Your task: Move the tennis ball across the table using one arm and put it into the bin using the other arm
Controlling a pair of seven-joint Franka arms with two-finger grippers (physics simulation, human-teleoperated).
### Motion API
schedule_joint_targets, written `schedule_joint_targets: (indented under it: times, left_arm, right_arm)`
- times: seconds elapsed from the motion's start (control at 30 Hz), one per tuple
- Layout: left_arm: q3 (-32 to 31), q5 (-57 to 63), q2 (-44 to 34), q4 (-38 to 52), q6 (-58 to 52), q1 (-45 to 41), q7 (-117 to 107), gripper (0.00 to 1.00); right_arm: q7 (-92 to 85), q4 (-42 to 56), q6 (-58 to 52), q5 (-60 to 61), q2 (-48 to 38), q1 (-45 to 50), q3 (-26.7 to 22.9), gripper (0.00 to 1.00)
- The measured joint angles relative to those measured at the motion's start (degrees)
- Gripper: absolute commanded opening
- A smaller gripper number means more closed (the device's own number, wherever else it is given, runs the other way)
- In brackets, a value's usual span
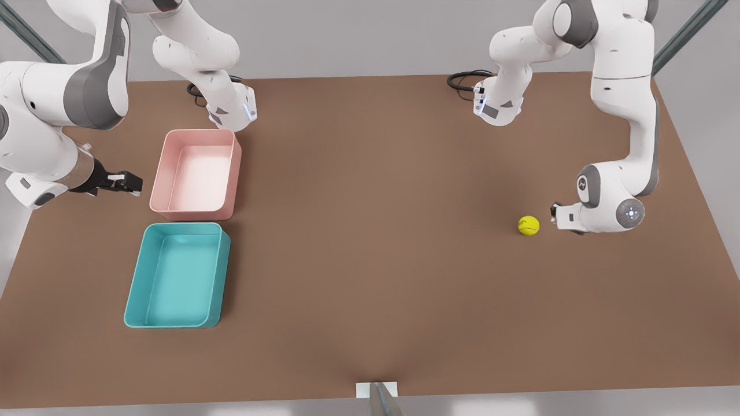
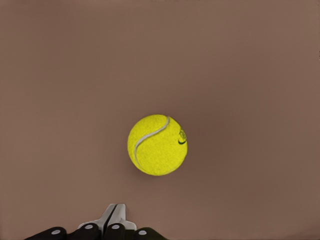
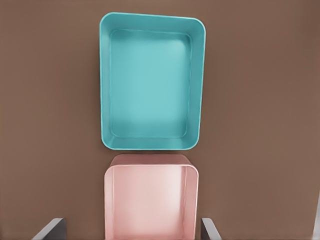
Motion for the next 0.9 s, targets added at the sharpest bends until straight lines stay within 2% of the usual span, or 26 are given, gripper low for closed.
schedule_joint_targets:
  times: [0.27,0.53,0.9]
  left_arm:
    - [1.1,1.8,0.8,-6.4,12.0,0.7,21.1,0.21]
    - [1.2,11.5,-0.7,-7.6,11.5,-1.9,19.5,0.21]
    - [1.0,13.6,1.3,-7.6,12.7,-2.6,23.8,0.21]
  right_arm:
    - [1.3,-0.2,0.0,0.1,-0.1,0.0,-0.1,1.00]
    - [2.1,-0.3,-0.1,0.1,0.0,0.0,-0.1,1.00]
    - [2.8,-0.5,-0.1,0.1,0.2,0.0,-0.2,1.00]
